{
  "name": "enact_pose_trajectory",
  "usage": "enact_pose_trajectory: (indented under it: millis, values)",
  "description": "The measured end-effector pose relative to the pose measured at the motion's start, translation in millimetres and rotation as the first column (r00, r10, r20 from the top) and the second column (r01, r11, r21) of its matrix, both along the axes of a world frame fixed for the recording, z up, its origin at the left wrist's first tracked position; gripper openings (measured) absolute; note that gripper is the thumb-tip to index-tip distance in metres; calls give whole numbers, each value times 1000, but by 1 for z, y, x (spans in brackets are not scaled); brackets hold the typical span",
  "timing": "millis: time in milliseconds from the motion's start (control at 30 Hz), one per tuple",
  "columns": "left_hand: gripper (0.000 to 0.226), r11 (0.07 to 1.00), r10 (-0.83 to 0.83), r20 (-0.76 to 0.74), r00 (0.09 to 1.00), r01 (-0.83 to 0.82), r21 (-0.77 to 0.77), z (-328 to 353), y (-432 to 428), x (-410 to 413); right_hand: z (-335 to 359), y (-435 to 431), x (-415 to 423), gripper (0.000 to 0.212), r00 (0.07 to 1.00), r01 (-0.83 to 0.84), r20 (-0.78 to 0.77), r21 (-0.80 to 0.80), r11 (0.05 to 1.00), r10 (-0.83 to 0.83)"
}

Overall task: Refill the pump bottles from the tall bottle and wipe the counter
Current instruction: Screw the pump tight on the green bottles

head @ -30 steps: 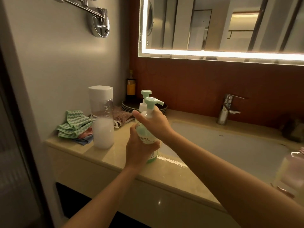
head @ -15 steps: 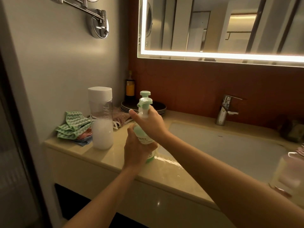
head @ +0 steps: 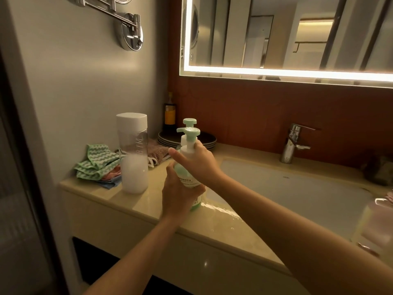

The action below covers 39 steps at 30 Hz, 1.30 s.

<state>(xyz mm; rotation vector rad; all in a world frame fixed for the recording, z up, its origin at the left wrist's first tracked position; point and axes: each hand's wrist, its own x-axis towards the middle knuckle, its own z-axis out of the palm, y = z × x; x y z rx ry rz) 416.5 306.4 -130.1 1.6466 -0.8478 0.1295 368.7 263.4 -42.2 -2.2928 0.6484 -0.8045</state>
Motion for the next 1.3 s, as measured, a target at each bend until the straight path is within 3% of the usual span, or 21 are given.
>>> enact_pose_trajectory:
  millis: [133, 233, 400, 500, 567, 700, 867, 967, 1167, 1300]
  values:
    - [87, 998, 44, 43, 998, -46, 34, 2, -2, 0, -18, 7, -8, 83, 999, 13, 50, -91, 996, -9]
    - [91, 998, 44, 15, 999, -44, 36, 0, -3, 2, -17, 5, -18, 75, 997, 42, 72, -167, 985, -30]
    - [92, 1000, 0, -20, 1000, 0, 4, 0, -1, 1, -2, -4, -8, 87, 996, -19, 87, 41, 999, 16]
    - [94, 999, 31, 45, 999, -32, 15, 0, 0, 1, -5, 2, -2, 70, 999, -23, 40, -8, 1000, 23]
    - [90, 998, 50, 88, 995, -52, 26, -1, -1, 2, -12, 7, -6, 70, 997, -1, 79, -36, 999, 4]
    - [73, 995, 87, 40, 995, -89, 38, 0, -3, 5, -24, 13, -20, 72, 991, 45, 127, -112, 993, -30]
    - [95, 999, 31, 5, 1000, -31, -11, -2, -3, 3, -7, 5, -12, 73, 984, 7, 176, 7, 1000, -8]
    - [93, 999, 53, 44, 998, -53, 2, -3, -2, 5, -10, 7, -1, 65, 992, -18, 127, -21, 1000, 21]
    - [70, 982, 169, 126, 978, -178, 68, 0, -2, 3, -30, 15, -10, 71, 983, 63, 179, -113, 992, -42]
    - [88, 996, 87, 32, 996, -88, 14, -2, -2, 4, -17, 11, -12, 83, 981, 57, 193, -134, 989, -30]
